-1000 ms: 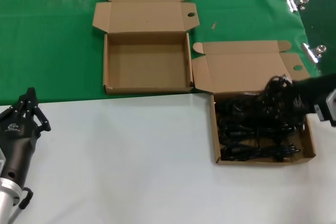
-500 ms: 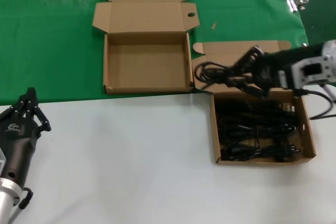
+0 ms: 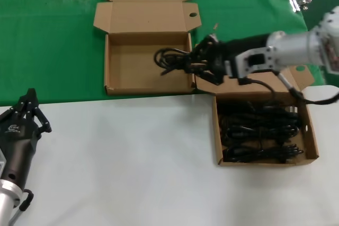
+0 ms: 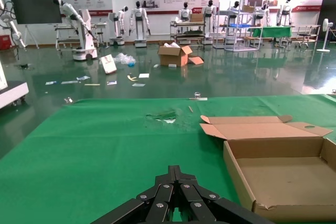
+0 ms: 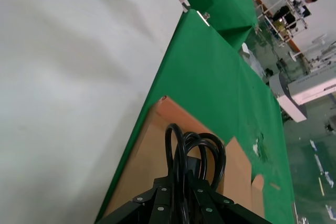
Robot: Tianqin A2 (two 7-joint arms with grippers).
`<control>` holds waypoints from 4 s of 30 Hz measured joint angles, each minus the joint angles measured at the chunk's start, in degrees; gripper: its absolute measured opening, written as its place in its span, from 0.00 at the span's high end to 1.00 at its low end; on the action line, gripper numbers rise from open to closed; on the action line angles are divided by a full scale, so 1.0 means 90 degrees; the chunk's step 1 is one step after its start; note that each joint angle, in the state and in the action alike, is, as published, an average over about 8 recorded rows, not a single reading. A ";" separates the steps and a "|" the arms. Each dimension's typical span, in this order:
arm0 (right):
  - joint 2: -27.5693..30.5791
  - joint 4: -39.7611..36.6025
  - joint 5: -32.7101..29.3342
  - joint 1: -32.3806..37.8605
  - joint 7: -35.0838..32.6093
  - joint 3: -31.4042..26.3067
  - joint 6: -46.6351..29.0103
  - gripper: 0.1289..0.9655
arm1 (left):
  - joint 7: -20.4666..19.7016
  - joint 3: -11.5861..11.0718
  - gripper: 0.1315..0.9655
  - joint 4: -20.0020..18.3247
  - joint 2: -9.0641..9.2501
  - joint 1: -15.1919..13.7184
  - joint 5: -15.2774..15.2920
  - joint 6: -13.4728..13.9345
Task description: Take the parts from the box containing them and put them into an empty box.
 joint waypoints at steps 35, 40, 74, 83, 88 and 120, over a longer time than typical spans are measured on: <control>-0.2033 -0.2508 0.0712 0.0581 -0.2175 -0.0235 0.2448 0.95 | 0.0000 0.0000 0.99 0.0000 0.0000 0.0000 0.0000 0.0000; -0.2043 -0.2426 0.1277 0.0476 -0.2241 -0.0800 0.2622 0.94 | 0.0000 0.0000 0.99 0.0000 0.0000 0.0000 0.0000 0.0000; -0.1915 -0.2645 0.2550 0.0502 -0.2649 -0.1150 0.2359 0.43 | 0.0000 0.0000 0.99 0.0000 0.0000 0.0000 0.0000 0.0000; -0.1613 -0.2645 0.2316 0.0500 -0.2722 -0.0383 0.1937 0.21 | 0.0000 0.0000 0.99 0.0000 0.0000 0.0000 0.0000 0.0000; -0.1517 -0.2617 0.2297 0.0487 -0.2704 -0.0156 0.1810 0.13 | 0.0000 0.0000 0.99 0.0000 0.0000 0.0000 0.0000 0.0000; -0.1288 -0.1023 0.2201 -0.0791 -0.1236 0.0313 0.2595 0.00 | 0.0000 0.0000 0.65 0.0000 0.0000 0.0000 0.0000 0.0000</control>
